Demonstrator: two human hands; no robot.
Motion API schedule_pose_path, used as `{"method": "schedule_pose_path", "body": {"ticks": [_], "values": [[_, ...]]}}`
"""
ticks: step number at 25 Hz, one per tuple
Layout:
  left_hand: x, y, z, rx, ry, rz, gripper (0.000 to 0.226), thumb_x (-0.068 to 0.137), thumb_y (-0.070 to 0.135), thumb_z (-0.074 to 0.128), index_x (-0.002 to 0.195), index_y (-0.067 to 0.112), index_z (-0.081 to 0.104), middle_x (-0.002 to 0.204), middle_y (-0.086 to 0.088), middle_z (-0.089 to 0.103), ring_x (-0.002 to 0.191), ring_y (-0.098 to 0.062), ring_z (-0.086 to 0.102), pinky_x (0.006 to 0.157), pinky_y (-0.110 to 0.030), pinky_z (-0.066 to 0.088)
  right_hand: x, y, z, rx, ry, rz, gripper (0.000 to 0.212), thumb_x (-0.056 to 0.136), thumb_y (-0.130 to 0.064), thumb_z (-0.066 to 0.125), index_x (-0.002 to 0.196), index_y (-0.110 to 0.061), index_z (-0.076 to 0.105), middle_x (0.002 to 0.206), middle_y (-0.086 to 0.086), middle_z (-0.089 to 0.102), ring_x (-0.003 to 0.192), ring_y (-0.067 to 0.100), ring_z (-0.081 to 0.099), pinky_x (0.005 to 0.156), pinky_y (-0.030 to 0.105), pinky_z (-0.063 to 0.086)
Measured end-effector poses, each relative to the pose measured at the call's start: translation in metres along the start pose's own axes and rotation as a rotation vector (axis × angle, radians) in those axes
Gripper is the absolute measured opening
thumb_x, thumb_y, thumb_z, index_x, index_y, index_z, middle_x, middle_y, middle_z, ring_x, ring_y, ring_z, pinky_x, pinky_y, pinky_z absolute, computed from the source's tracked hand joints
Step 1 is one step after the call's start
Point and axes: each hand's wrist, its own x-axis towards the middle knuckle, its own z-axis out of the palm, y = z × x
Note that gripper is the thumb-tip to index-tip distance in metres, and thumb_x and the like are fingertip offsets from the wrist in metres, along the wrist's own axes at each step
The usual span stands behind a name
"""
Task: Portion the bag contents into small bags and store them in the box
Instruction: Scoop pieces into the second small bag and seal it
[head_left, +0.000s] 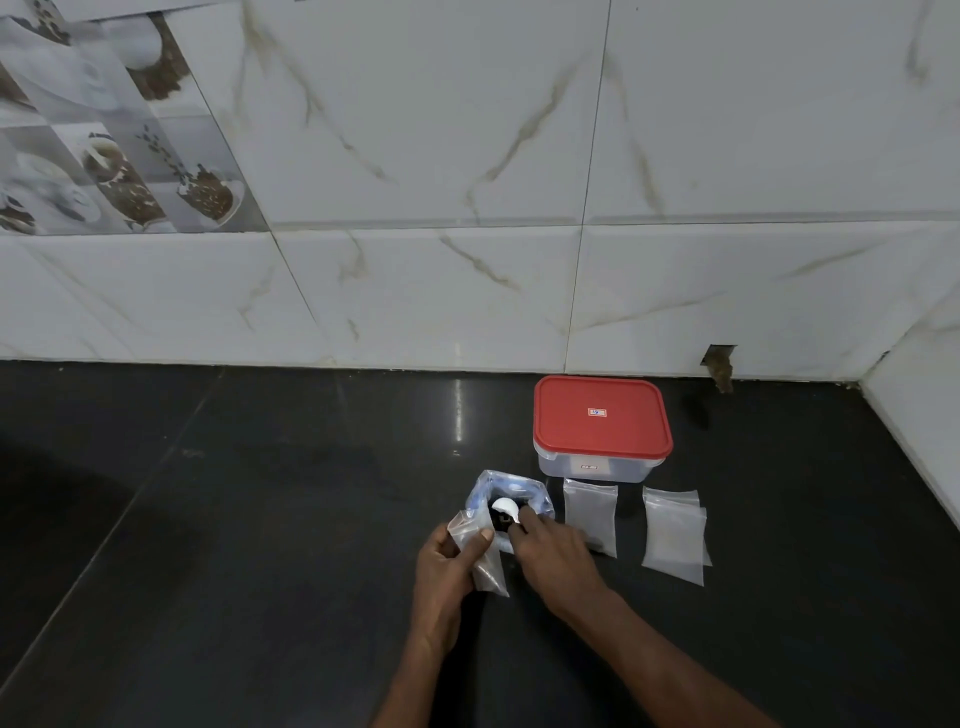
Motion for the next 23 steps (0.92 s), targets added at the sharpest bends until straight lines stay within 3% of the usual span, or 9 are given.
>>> {"method": "schedule_pose_path", "body": {"ticks": [6, 8, 10, 12, 16, 20, 23], "values": [[-0.001, -0.002, 0.007, -0.122, 0.013, -0.042, 0.029, 0.088, 0.011, 0.073, 0.116, 0.004, 0.069, 0.105, -0.026, 0.074, 0.096, -0.042, 0.072, 0.084, -0.049, 0.058, 0.003, 0.0, 0.004, 0.075, -0.05, 0.06, 0.025, 0.05, -0.015, 0.09, 0.067, -0.016, 0.071, 0.069, 0.002, 0.065, 0.044, 0.015, 0.059, 0.035, 0.026, 0.042], [-0.001, -0.003, 0.009, -0.114, 0.01, -0.035, 0.032, 0.087, 0.012, 0.075, 0.117, 0.004, 0.069, 0.106, -0.026, 0.074, 0.098, -0.044, 0.072, 0.086, -0.054, 0.058, 0.011, 0.002, 0.001, 0.238, -0.078, 0.211, 0.008, 0.073, -0.015, 0.077, 0.07, -0.012, 0.071, 0.07, 0.005, 0.067, 0.052, 0.016, 0.059, 0.047, 0.031, 0.049], [-0.002, -0.003, 0.01, -0.094, 0.011, -0.034, 0.028, 0.088, 0.01, 0.074, 0.115, 0.004, 0.069, 0.104, -0.024, 0.075, 0.097, -0.042, 0.073, 0.086, -0.054, 0.057, 0.019, 0.008, -0.002, 0.436, -0.135, 0.425, 0.02, 0.081, -0.012, 0.061, 0.062, -0.008, 0.067, 0.061, 0.006, 0.065, 0.053, 0.017, 0.057, 0.057, 0.037, 0.052], [-0.002, -0.001, 0.01, -0.069, 0.02, -0.027, 0.025, 0.087, 0.007, 0.074, 0.112, 0.006, 0.071, 0.103, -0.021, 0.076, 0.096, -0.038, 0.074, 0.087, -0.051, 0.057, 0.022, 0.016, -0.007, 0.651, -0.148, 0.595, 0.024, 0.079, -0.008, 0.061, 0.057, -0.008, 0.069, 0.052, 0.007, 0.064, 0.048, 0.019, 0.061, 0.055, 0.037, 0.056], [0.001, 0.003, 0.002, 0.113, 0.023, 0.061, 0.024, 0.083, 0.009, 0.08, 0.105, 0.012, 0.073, 0.098, -0.01, 0.078, 0.094, -0.03, 0.075, 0.085, -0.046, 0.06, 0.015, 0.025, -0.025, 0.986, -0.092, 0.793, 0.018, 0.081, -0.002, 0.067, 0.065, -0.007, 0.072, 0.056, 0.012, 0.068, 0.043, 0.02, 0.062, 0.044, 0.031, 0.054], [0.002, 0.01, 0.005, 0.288, 0.051, 0.113, 0.028, 0.074, 0.015, 0.087, 0.097, 0.02, 0.073, 0.089, 0.003, 0.079, 0.084, -0.012, 0.076, 0.069, -0.022, 0.058, 0.008, 0.025, -0.051, 1.016, 0.048, 0.701, 0.013, 0.083, -0.007, 0.069, 0.072, -0.009, 0.074, 0.057, 0.002, 0.067, 0.045, 0.009, 0.059, 0.046, 0.022, 0.05], [0.006, 0.01, 0.006, 0.378, 0.062, 0.133, 0.034, 0.065, 0.026, 0.091, 0.093, 0.025, 0.071, 0.089, 0.003, 0.078, 0.082, -0.01, 0.075, 0.07, -0.025, 0.058, 0.0, 0.013, -0.054, 0.648, 0.264, 0.336, 0.009, 0.08, -0.013, 0.068, 0.072, -0.015, 0.072, 0.066, -0.006, 0.063, 0.053, 0.005, 0.056, 0.051, 0.024, 0.046]]}}
